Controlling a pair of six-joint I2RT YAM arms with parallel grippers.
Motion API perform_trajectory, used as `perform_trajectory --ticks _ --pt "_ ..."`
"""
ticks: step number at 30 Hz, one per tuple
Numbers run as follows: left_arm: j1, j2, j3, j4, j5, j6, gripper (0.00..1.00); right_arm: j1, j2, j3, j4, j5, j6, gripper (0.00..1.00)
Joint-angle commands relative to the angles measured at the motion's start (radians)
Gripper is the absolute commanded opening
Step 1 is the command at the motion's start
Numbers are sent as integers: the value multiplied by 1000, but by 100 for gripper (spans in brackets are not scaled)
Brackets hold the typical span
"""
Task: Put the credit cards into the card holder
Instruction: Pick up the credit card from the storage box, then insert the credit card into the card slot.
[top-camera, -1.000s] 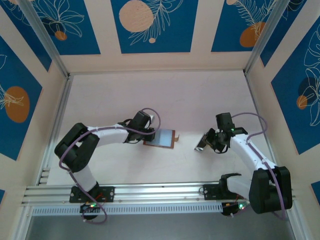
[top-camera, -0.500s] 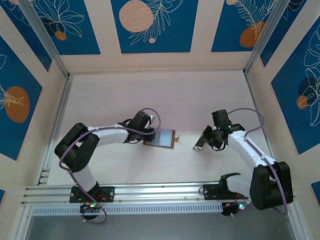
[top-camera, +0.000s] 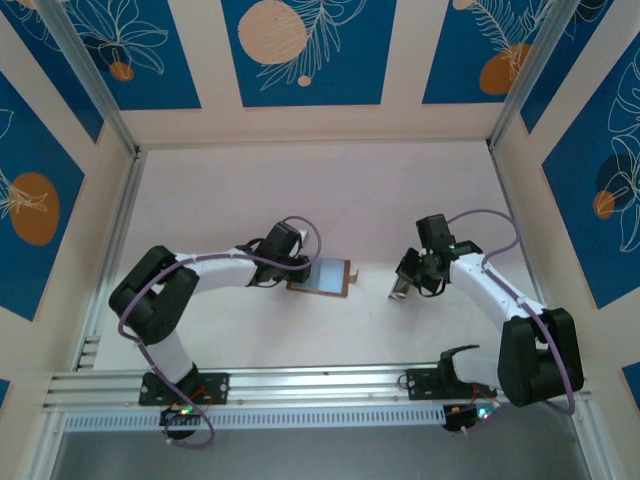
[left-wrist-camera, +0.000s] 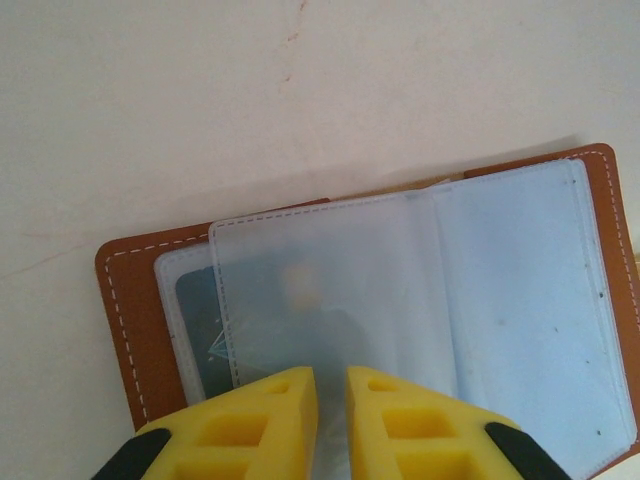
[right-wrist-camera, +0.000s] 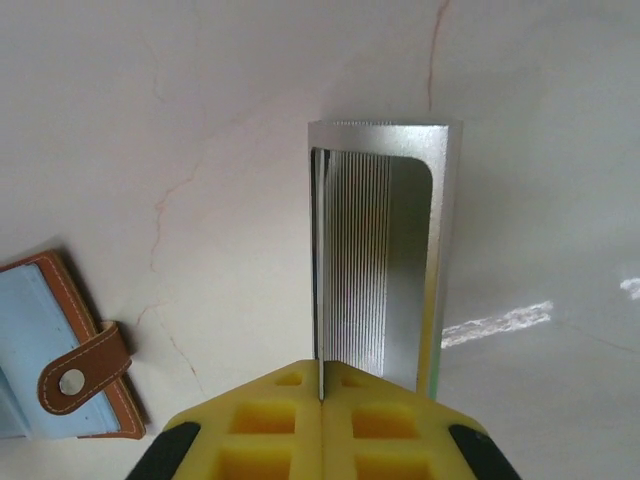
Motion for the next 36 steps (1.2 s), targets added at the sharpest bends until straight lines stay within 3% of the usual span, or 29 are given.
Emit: perform_trajectory --ticks 1,6,11,16,21,29,36 --pt "10 -1 -38 -71 19 -10 17 24 -33 39 -66 57 -11 2" --pt "9 -31 -39 -84 41 -18 17 122 -76 94 -89 73 -46 0" --pt "10 -66 -44 -98 32 -21 17 281 -32 128 69 -16 -83 0" --pt "10 -60 -37 -126 -6 -16 17 366 79 156 238 -86 -104 0" --pt "11 -57 -33 -147 -62 -19 17 399 188 165 412 -182 -128 0" --pt "12 -79 -38 -157 -102 -18 19 439 326 168 595 -226 -133 0" --pt "12 -99 -21 -187 -133 -5 21 459 410 200 601 -190 -128 0"
